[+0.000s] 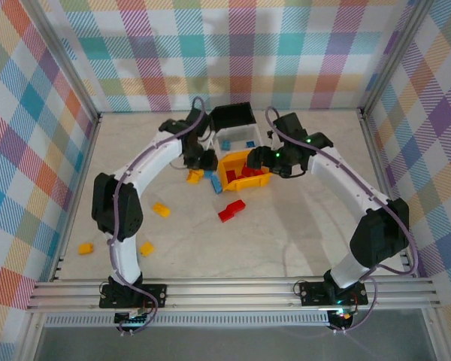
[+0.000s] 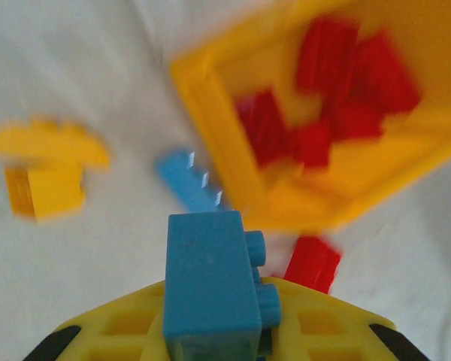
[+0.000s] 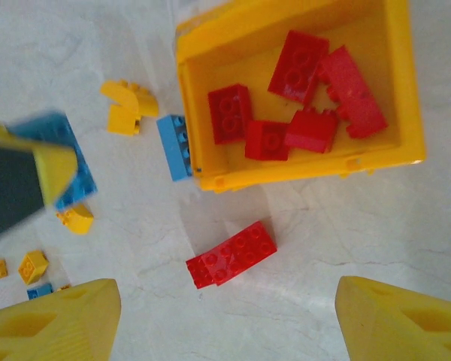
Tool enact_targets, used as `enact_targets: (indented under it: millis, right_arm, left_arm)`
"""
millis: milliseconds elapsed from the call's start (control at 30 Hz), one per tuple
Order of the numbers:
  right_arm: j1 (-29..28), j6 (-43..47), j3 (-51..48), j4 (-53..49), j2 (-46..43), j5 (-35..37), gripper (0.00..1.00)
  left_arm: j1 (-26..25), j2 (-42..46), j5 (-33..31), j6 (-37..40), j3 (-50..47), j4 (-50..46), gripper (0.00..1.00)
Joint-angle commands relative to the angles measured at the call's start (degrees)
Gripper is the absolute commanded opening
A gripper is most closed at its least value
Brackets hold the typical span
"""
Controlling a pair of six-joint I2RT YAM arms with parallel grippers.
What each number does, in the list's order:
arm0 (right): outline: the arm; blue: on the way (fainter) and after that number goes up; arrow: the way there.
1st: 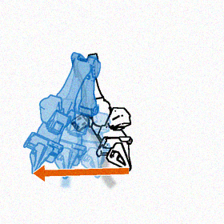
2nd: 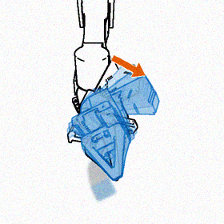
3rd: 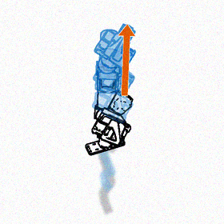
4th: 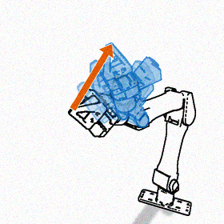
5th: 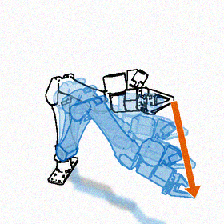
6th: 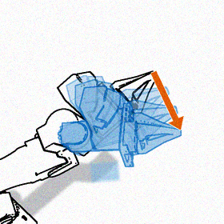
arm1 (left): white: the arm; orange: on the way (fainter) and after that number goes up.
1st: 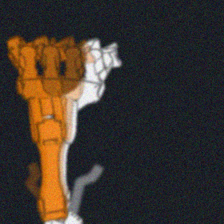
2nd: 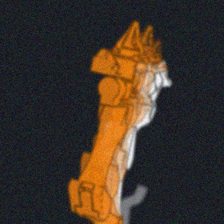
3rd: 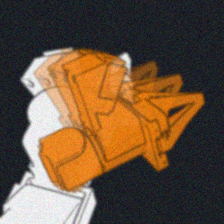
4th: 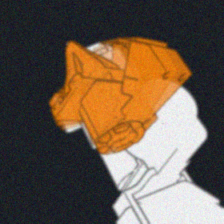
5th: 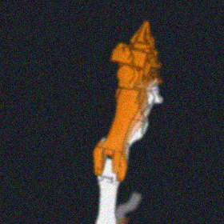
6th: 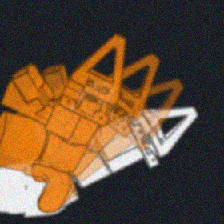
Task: Sort the legos into containers by color
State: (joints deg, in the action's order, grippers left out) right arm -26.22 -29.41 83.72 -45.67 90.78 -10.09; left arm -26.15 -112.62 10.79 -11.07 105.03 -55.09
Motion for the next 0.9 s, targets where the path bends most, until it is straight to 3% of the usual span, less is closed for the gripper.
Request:
enact_targets:
  millis: [0,200,400,633,767,867]
  right_arm:
    - [0.7,2.8,2.4,-2.9,-1.3,-0.7,0.76]
    - [1.5,3.8,2.5,-3.1,-0.7,-1.9,0.76]
    - [1.8,4.8,2.1,-3.3,-0.5,-2.1,0.76]
    - [1.8,5.0,2.4,-3.2,0.1,-2.9,0.76]
    - [1.8,4.2,2.6,-2.5,0.8,-4.4,0.76]
    - [1.7,3.5,2.1,-2.0,0.7,-4.8,0.76]
  left_arm:
    - [0.8,-6.6,1.6,-7.5,8.6,3.9,0.22]
    - [0.8,-18.4,0.8,-15.1,21.3,9.7,0.22]
    - [-0.4,-25.7,-0.9,-16.3,28.9,10.9,0.23]
    - [-1.1,-27.7,0.1,-15.5,32.2,8.6,0.4]
    - [-1.3,-25.1,-0.4,-13.6,31.8,7.2,0.55]
    - [-1.3,-20.9,-1.8,-11.2,29.0,5.5,0.58]
